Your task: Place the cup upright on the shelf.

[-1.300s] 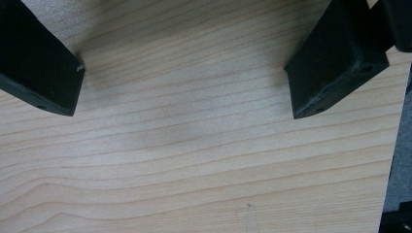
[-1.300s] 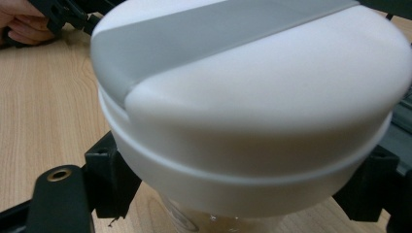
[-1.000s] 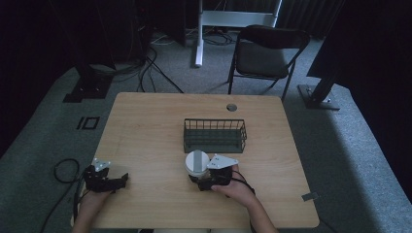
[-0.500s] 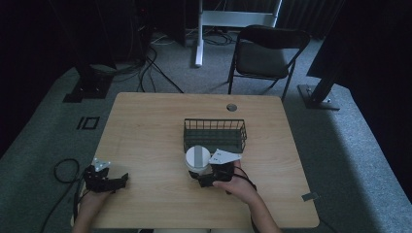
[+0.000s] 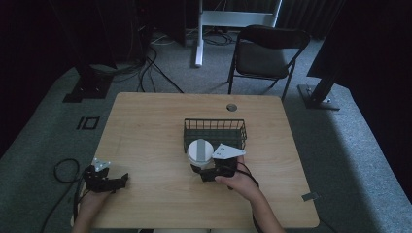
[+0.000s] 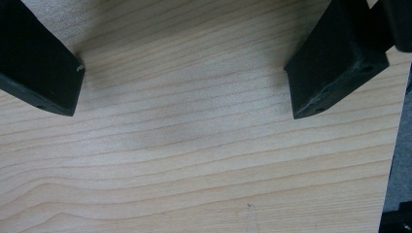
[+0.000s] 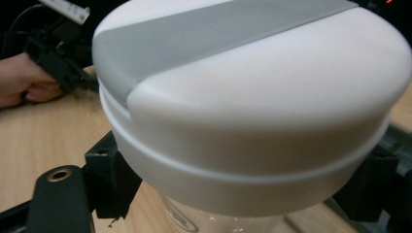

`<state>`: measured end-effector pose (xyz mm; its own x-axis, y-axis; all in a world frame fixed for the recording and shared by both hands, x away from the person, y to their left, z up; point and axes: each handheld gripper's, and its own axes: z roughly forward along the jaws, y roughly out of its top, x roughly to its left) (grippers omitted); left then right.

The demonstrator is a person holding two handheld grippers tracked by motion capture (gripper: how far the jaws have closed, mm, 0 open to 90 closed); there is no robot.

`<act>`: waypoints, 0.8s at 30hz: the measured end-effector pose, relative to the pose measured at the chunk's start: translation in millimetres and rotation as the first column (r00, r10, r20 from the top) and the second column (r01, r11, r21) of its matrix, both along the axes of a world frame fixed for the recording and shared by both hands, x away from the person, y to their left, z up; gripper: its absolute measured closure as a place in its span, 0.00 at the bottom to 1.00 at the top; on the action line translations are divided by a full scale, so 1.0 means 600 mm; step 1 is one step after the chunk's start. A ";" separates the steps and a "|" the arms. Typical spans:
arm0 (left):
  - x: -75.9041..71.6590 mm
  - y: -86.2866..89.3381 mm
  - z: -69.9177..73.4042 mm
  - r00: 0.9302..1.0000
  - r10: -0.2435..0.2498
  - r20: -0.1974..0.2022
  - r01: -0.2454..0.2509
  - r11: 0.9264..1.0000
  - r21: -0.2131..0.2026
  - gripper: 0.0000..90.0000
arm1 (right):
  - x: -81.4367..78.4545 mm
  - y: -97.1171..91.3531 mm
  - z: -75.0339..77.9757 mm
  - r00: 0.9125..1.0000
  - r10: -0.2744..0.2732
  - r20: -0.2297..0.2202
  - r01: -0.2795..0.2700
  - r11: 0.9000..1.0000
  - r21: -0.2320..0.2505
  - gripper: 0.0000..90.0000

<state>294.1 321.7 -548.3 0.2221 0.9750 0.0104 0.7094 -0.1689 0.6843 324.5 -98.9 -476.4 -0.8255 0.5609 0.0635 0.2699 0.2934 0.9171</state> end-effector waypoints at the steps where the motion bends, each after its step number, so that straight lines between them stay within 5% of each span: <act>1: 0.000 0.000 0.000 1.000 0.000 0.000 0.000 1.000 0.000 0.00 | 0.001 -0.001 0.003 1.000 -0.006 0.004 0.006 1.000 0.000 0.20; 10: 0.000 0.000 0.000 1.000 0.001 0.000 -0.001 1.000 -0.001 0.00 | 0.015 -0.015 0.029 0.994 -0.094 0.053 0.094 0.996 -0.001 0.20; 24: 0.000 0.000 0.000 1.000 0.001 0.001 -0.001 1.000 0.000 0.00 | 0.051 -0.040 0.055 0.959 -0.267 0.091 0.268 0.963 0.007 0.20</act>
<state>294.2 321.6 -548.3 0.2213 0.9751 0.0103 0.7089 -0.1682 0.6850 354.9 -122.9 -443.4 -0.6475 0.7620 -0.0078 0.2552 0.2265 0.9400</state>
